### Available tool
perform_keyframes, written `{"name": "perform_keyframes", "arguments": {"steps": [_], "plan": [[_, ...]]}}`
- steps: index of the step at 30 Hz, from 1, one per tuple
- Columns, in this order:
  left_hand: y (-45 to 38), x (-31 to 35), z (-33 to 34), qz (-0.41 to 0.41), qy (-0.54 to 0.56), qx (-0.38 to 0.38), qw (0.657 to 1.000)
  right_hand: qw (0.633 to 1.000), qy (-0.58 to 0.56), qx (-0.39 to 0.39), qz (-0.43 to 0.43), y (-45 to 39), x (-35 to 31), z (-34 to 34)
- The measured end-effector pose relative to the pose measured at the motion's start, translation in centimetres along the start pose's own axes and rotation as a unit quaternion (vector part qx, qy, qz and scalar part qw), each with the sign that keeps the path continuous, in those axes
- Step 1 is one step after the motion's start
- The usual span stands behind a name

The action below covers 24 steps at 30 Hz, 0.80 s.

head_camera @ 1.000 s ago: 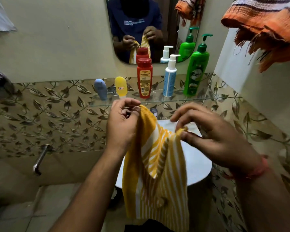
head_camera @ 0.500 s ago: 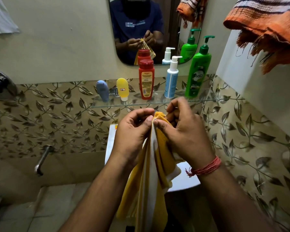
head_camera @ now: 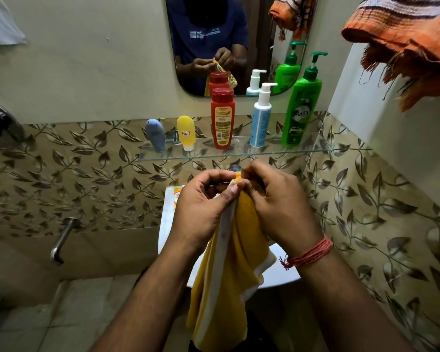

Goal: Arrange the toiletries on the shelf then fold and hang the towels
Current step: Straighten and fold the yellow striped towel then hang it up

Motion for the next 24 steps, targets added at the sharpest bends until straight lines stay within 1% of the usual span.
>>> {"name": "perform_keyframes", "arguments": {"steps": [2, 4, 5, 6, 7, 9, 11, 13, 16, 18, 20, 24], "plan": [[-0.2, 0.4, -0.5, 0.01, 0.001, 0.024, 1.0, 0.998, -0.056, -0.042, 0.0, 0.3, 0.2, 0.5], [-0.7, 1.0, -1.5, 0.02, 0.013, 0.053, 0.998, 0.98, -0.127, -0.143, 0.046, 1.4, 1.5, 1.9], [-1.0, 1.4, -2.2, 0.025, 0.017, 0.068, 0.997, 0.972, -0.123, -0.194, 0.058, 2.2, 2.2, 2.6], [-1.3, 1.8, -2.8, 0.03, 0.016, 0.08, 0.996, 0.969, -0.093, -0.225, 0.046, 2.9, 2.8, 2.8], [-1.6, 1.9, -3.3, 0.031, 0.009, 0.088, 0.996, 0.97, -0.051, -0.238, 0.022, 3.3, 3.2, 2.6], [-1.6, 1.6, -3.5, 0.026, -0.022, 0.085, 0.996, 0.971, 0.036, -0.236, -0.037, 3.2, 3.2, 1.4], [-1.2, 0.8, -3.0, 0.016, -0.062, 0.067, 0.996, 0.961, 0.131, -0.227, -0.087, 2.6, 2.3, -0.5], [-0.9, 0.5, -2.6, 0.01, -0.077, 0.053, 0.996, 0.947, 0.201, -0.221, -0.116, 2.0, 1.2, -2.8], [-0.9, 1.3, -2.3, 0.014, -0.08, 0.038, 0.996, 0.934, 0.266, -0.198, -0.135, 1.1, -0.2, -5.0], [-0.9, 2.2, -2.0, 0.029, -0.081, 0.028, 0.996, 0.932, 0.285, -0.188, -0.124, 0.3, 0.2, -5.2], [-1.0, 2.6, -1.8, 0.033, -0.076, 0.029, 0.996, 0.939, 0.276, -0.181, -0.099, -0.3, 1.1, -5.3], [-0.9, 2.2, -2.3, 0.025, -0.043, 0.065, 0.997, 0.954, 0.236, -0.153, -0.105, 0.0, 2.7, -5.4]]}}
Point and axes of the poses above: each hand's wrist, its own y-axis away from the middle knuckle, its own z-axis out of the palm, x = y × z, the point moved 10 cm from there along -y, towards the middle knuckle, and after that the axes turned 6 degrees about x, right-handed, at the moved point
